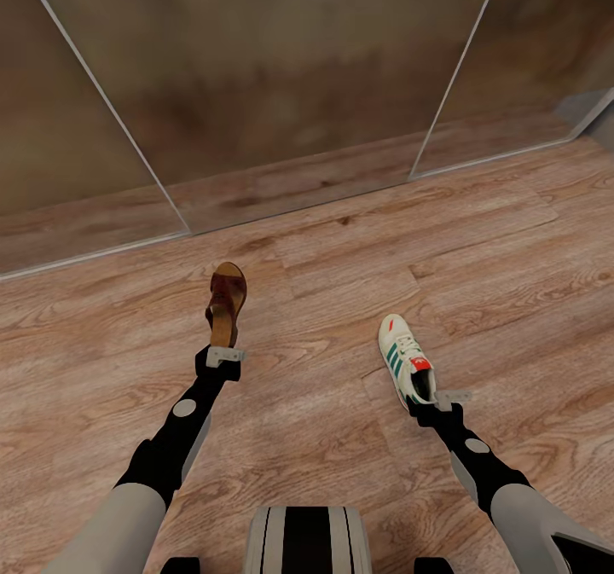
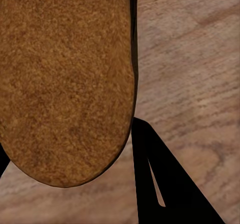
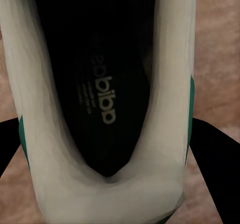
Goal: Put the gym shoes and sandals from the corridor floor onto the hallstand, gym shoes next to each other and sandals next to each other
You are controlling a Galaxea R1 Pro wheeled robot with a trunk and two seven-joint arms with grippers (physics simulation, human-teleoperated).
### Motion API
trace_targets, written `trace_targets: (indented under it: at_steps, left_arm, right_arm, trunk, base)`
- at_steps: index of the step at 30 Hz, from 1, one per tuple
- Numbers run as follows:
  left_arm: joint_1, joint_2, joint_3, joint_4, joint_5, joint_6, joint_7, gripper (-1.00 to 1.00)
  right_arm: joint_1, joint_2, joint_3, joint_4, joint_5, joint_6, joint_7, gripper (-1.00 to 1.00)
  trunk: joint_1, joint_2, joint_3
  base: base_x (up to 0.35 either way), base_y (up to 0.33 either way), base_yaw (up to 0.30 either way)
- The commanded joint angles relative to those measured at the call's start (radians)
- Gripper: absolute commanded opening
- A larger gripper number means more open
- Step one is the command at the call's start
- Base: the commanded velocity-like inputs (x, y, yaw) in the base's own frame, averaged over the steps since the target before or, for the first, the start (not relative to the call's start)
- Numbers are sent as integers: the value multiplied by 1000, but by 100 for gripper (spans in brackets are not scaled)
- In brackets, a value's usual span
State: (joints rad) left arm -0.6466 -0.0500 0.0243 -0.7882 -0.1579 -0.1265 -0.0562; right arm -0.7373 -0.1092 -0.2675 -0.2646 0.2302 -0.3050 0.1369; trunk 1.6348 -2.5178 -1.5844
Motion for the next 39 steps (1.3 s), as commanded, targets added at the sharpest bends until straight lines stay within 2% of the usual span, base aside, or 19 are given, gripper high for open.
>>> trace_targets:
  at_steps: [1,3,39]
  left_arm:
    - [0,-1,3,0,-12,-3,-4,-100]
    - [0,-1,2,0,-12,-2,-4,-100]
    - [0,-3,2,0,-10,3,-2,-100]
  right_arm:
    - [-1,0,-9,1,8,-4,6,-100]
    - [-1,0,-9,1,8,-4,6,-100]
    - [-1,-4,-7,0,6,-5,4,-100]
  trunk:
    - [0,0,0]
    - [0,0,0]
    - [-16,8,139]
  base:
    - [0,0,0]
    - [0,0,0]
    - [0,0,0]
